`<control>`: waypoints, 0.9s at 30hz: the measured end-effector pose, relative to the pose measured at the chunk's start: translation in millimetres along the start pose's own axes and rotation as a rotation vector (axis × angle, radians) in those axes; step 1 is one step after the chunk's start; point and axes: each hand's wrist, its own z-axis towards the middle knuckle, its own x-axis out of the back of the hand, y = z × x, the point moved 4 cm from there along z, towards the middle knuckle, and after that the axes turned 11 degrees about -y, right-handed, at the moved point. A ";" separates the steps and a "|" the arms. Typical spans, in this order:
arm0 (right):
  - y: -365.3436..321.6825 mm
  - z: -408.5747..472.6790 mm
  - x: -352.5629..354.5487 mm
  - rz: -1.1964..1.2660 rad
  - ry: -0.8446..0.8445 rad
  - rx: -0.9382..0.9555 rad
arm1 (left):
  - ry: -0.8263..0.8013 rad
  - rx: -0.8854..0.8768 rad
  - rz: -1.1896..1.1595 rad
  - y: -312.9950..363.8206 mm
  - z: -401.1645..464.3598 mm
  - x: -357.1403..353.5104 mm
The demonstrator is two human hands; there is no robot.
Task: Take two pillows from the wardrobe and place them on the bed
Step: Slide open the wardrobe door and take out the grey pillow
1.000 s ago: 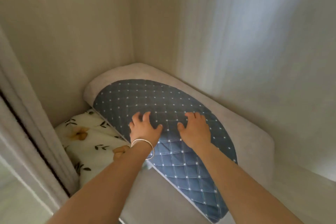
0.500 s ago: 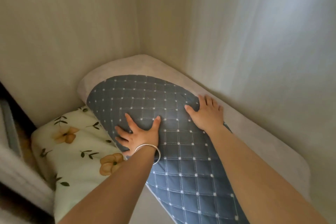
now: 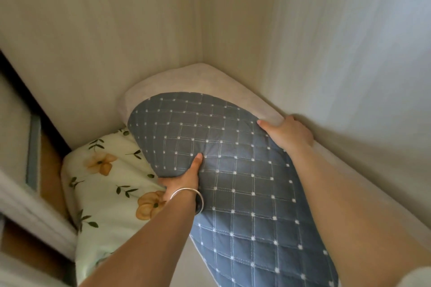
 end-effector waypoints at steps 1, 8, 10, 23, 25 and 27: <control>-0.6 -1.0 -0.4 -0.006 0.014 -0.008 | -0.001 0.004 -0.027 0.1 0.0 -0.3; -4.7 -2.2 3.1 0.038 -0.034 -0.028 | 0.015 -0.003 -0.191 7.6 -6.8 12.0; -7.0 -17.6 13.1 0.056 -0.056 -0.032 | -0.003 -0.016 -0.245 12.8 -12.9 18.9; -25.8 -134.4 92.2 0.552 0.065 -0.102 | -0.176 -0.455 -0.316 105.6 -108.2 101.7; -29.8 -159.4 97.1 0.632 0.076 -0.100 | -0.205 -0.520 -0.320 115.8 -129.9 118.7; -30.8 -187.0 100.5 0.720 0.102 -0.099 | -0.259 -0.585 -0.344 123.5 -151.2 134.7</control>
